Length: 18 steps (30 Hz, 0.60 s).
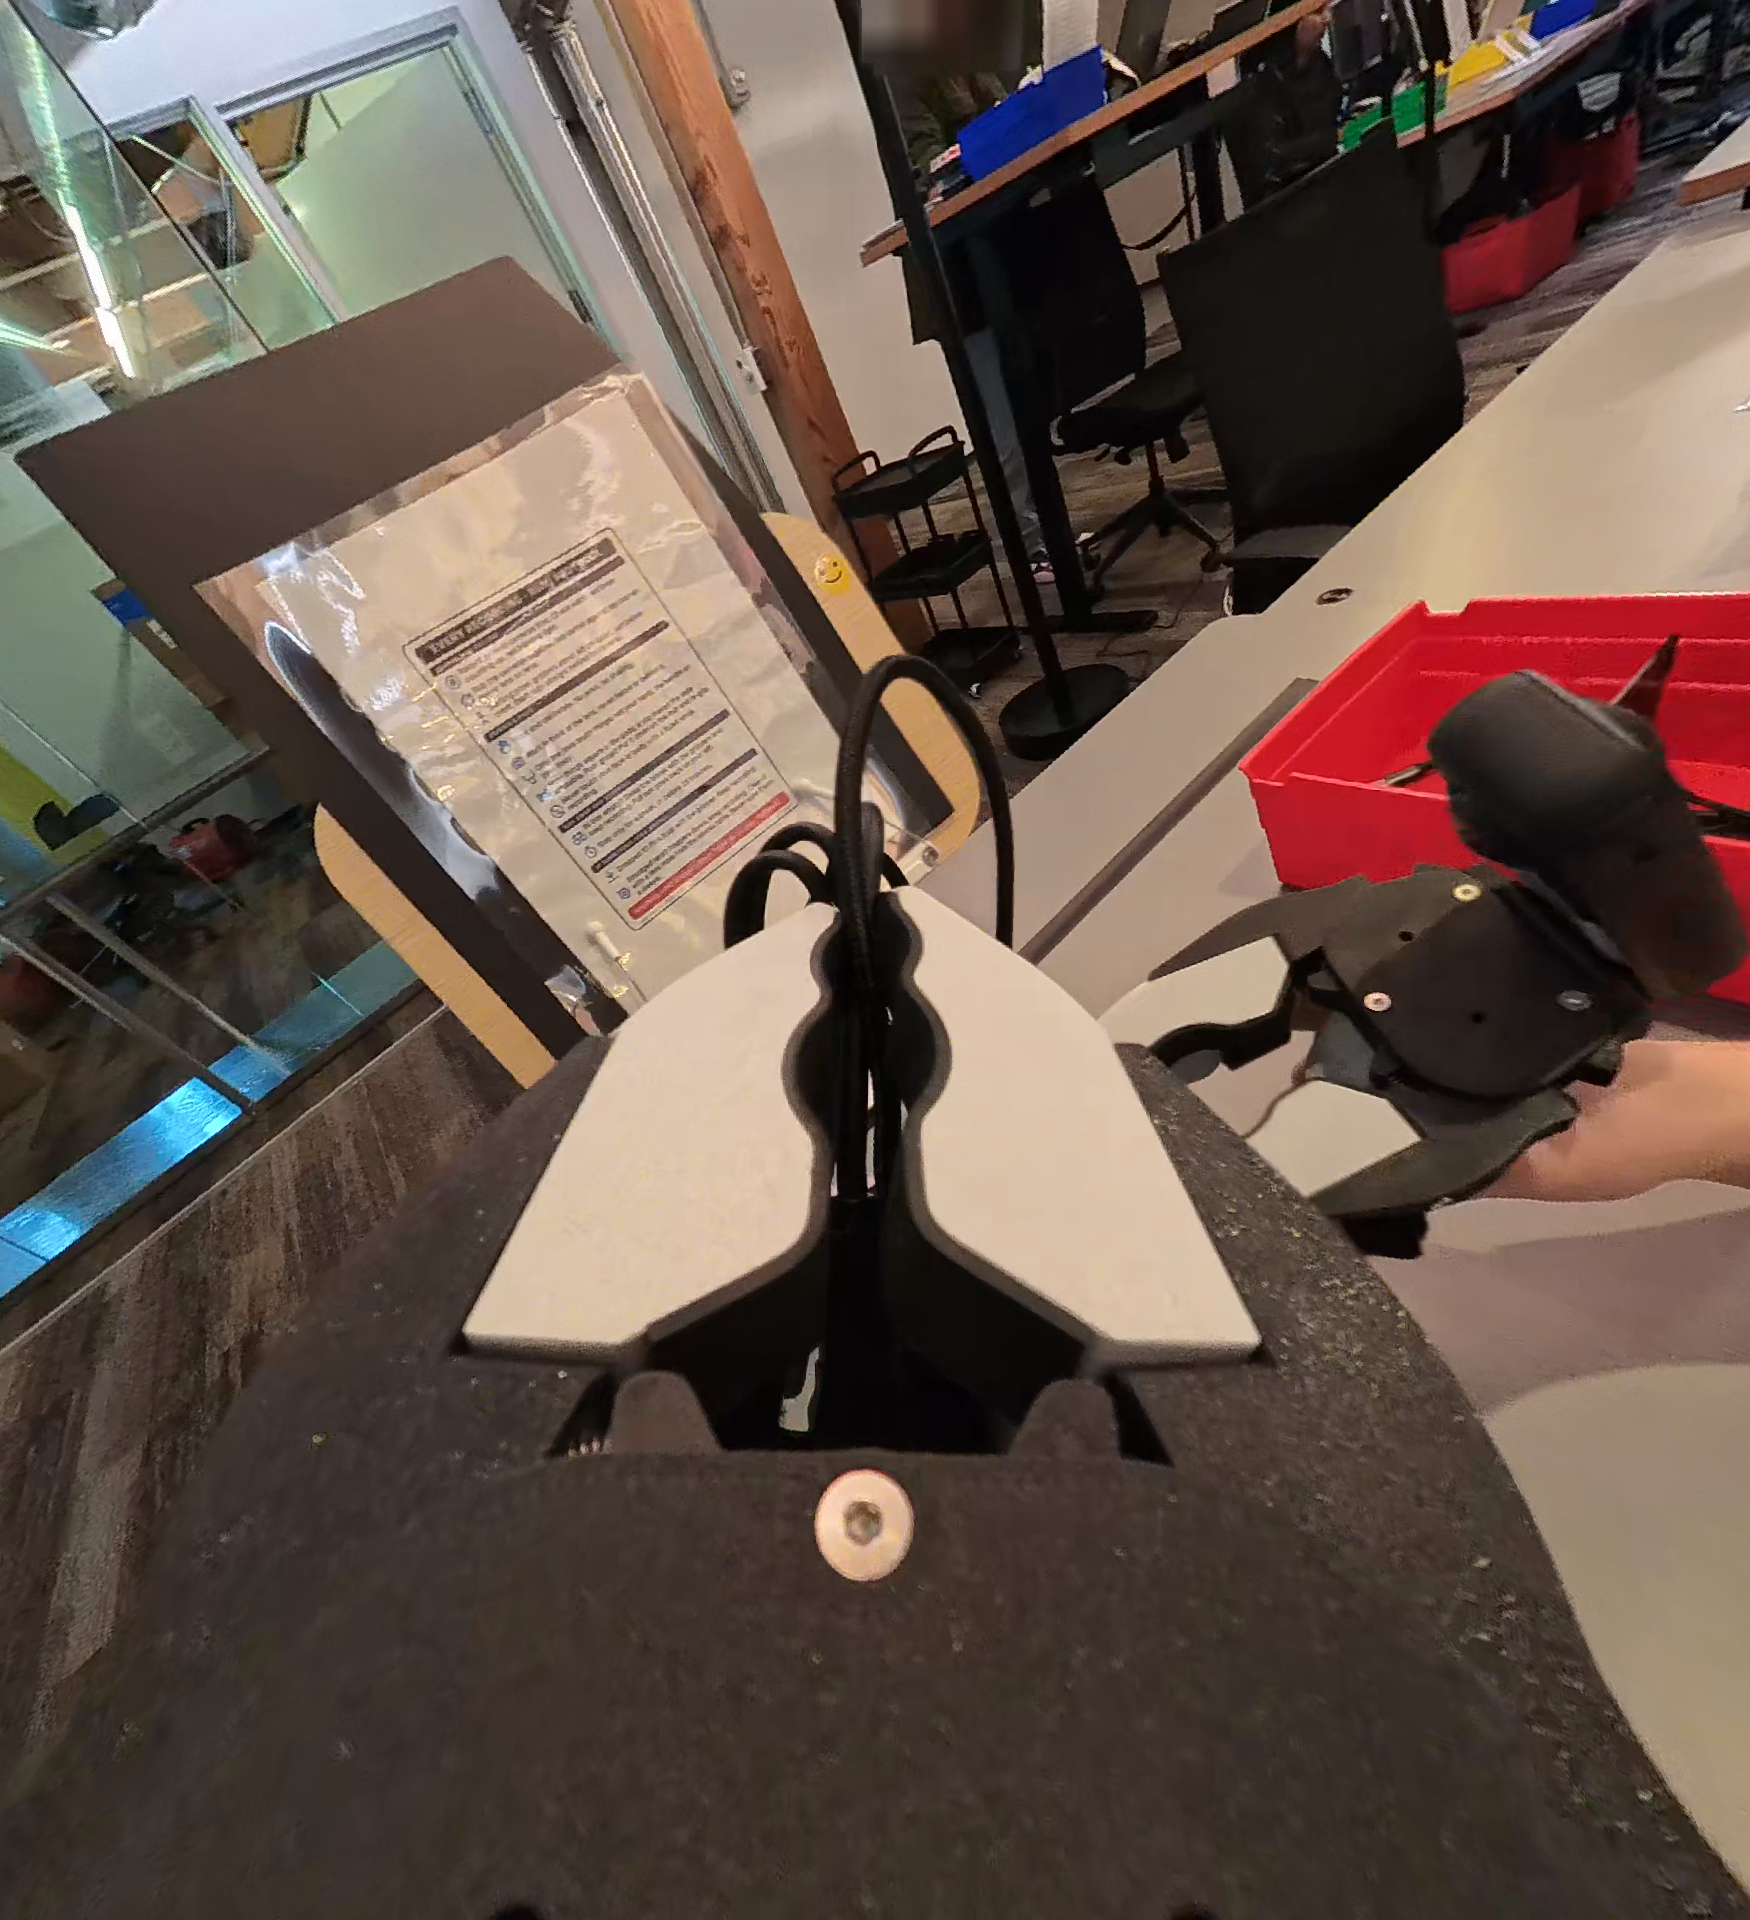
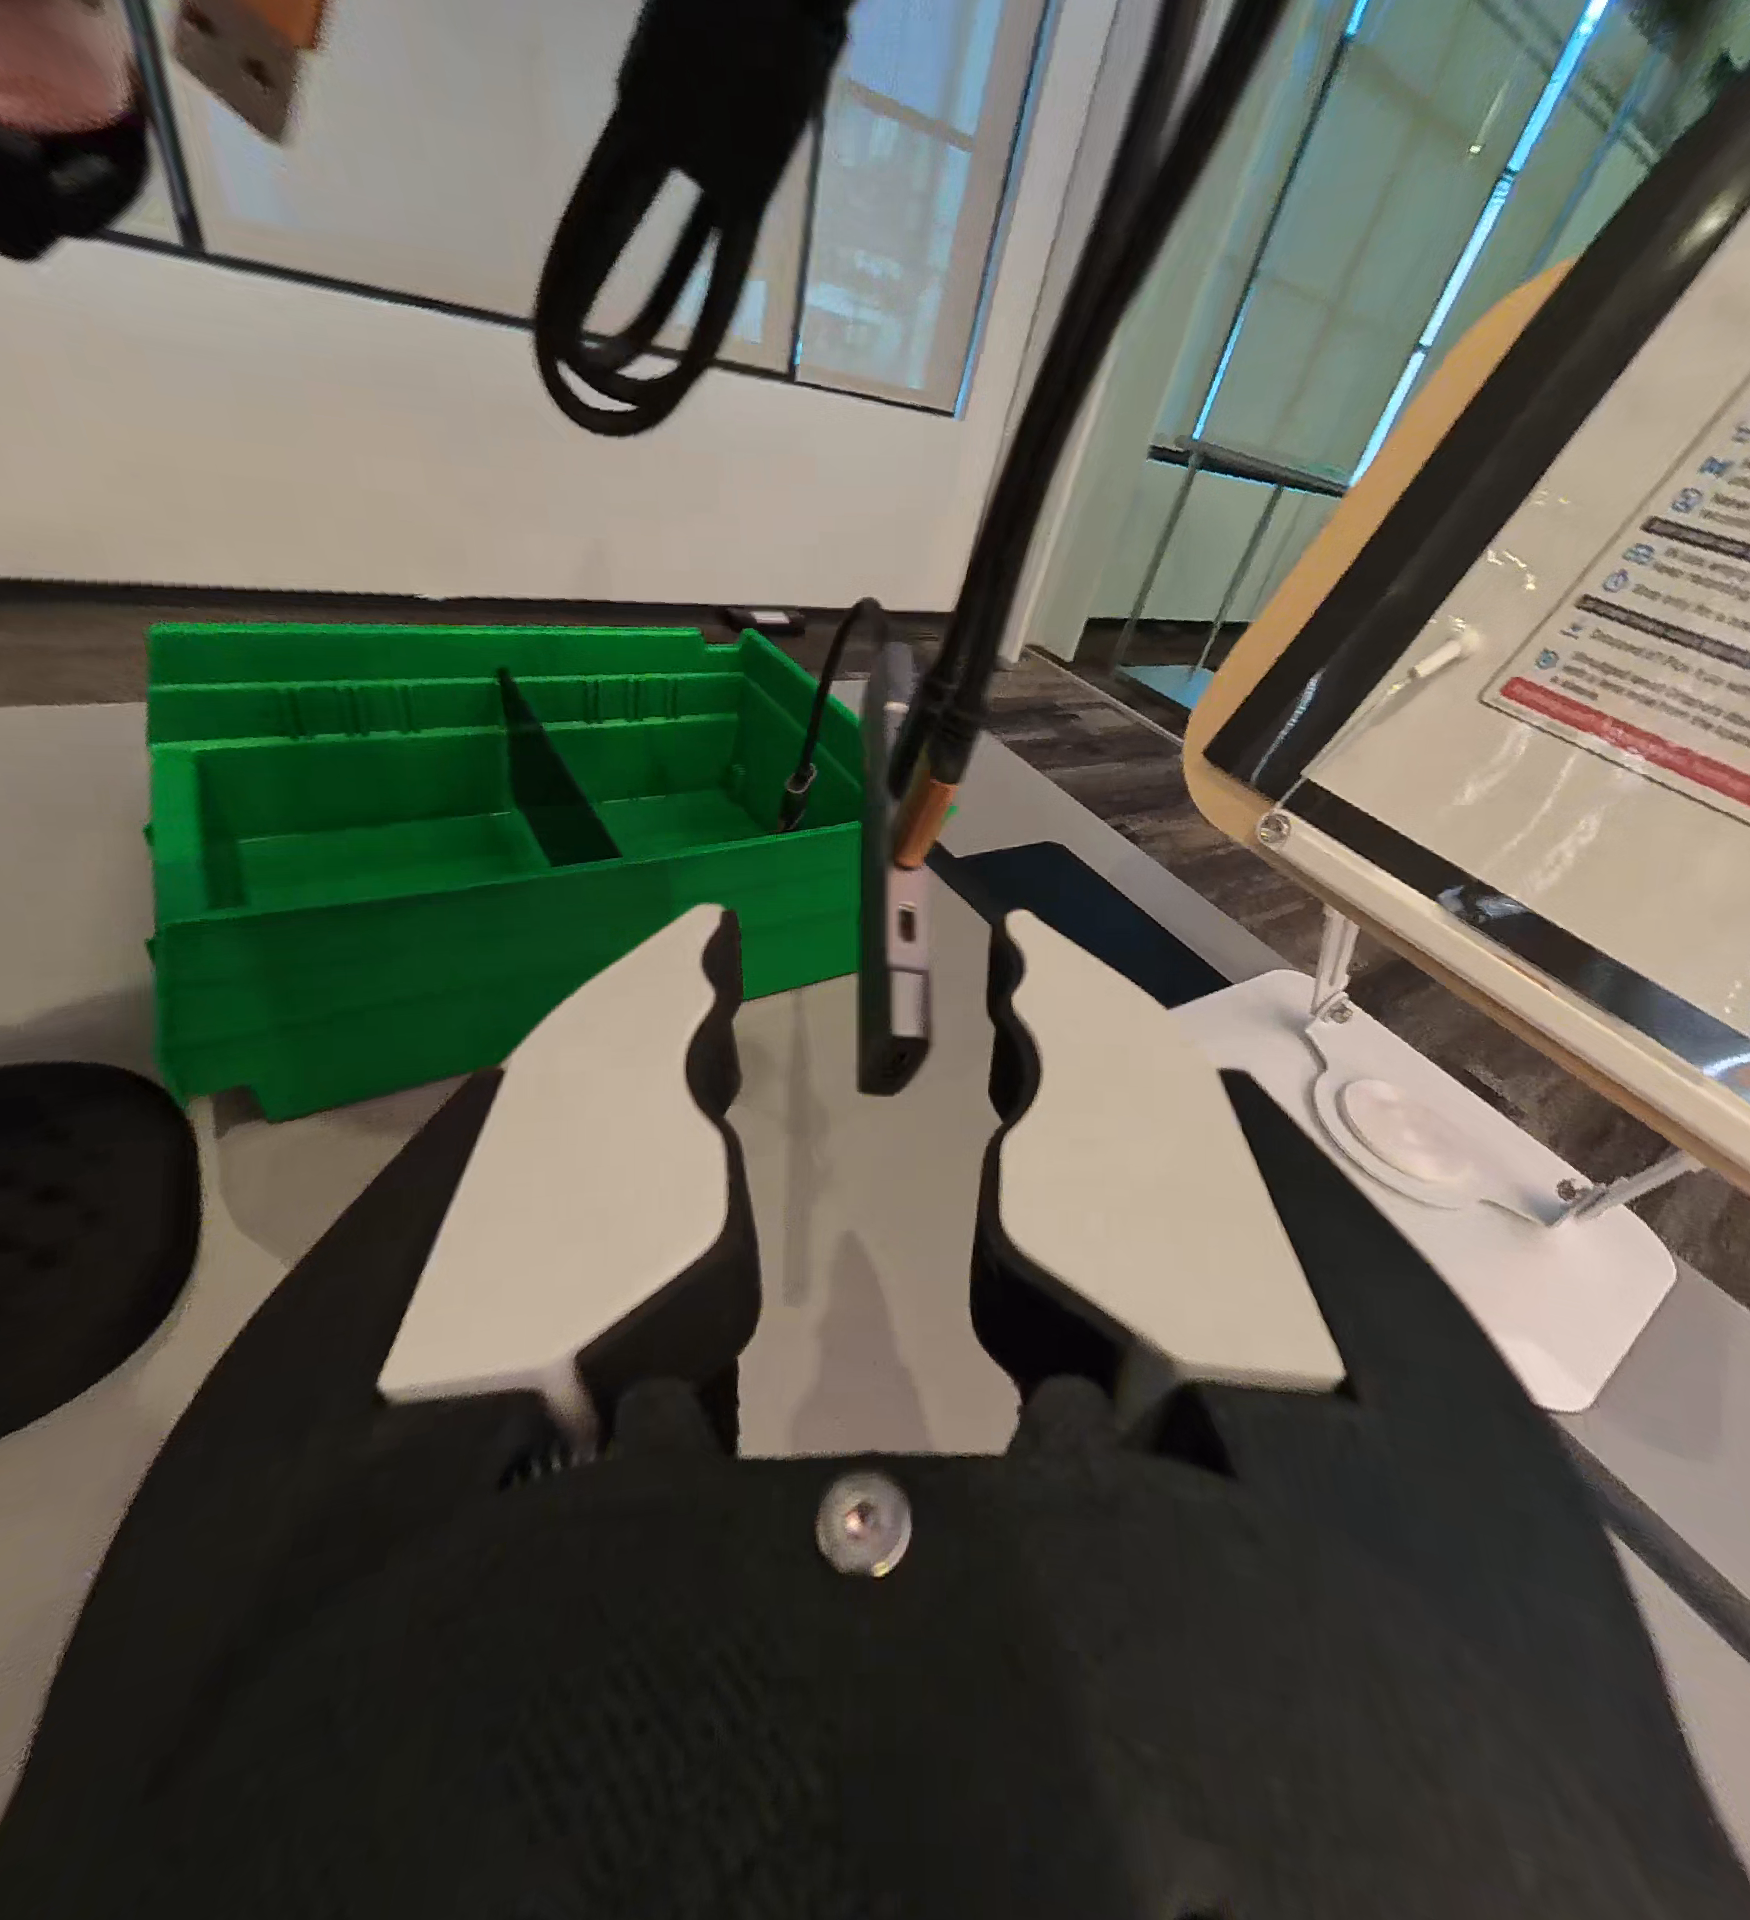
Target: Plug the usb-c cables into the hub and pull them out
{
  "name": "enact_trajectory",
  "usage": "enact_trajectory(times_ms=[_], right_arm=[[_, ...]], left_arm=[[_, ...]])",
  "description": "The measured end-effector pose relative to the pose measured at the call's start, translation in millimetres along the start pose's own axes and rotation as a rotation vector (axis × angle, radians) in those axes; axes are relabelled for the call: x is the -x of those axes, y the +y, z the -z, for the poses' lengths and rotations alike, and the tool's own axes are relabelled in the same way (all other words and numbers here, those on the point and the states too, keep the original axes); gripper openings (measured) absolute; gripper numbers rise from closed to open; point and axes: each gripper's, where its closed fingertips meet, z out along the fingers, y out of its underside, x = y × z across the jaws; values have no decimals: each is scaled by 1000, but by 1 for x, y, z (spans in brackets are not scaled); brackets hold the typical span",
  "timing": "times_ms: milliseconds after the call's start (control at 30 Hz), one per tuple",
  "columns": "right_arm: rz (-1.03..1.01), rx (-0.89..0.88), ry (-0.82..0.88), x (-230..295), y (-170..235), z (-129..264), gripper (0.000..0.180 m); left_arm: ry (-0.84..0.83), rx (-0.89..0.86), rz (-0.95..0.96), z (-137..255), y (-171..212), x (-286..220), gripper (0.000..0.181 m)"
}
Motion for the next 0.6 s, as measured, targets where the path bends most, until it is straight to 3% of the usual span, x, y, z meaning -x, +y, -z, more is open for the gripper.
enact_trajectory(times_ms=[33, 100, 133, 167, 433, 600], right_arm=[[-5, -1, 9, -3, 2, -1, 44], [-18, -8, -11, -4, 4, -1, 35], [-24, -21, -52, 0, 3, 0, 16], [-34, -21, -79, 3, 3, 0, 11], [7, 64, -71, 0, 14, -2, 10], [161, -32, 41, -16, -3, 9, 10]], left_arm=[[4, -1, -7, 0, -1, -2, 4], [16, 0, -20, 1, -3, -7, 4], [25, 0, -24, 1, -4, -10, 4], [32, -2, -29, 1, -5, -13, 4], [88, -4, -77, 2, -11, -36, 5], [130, 2, -82, 5, -11, -49, 6]])
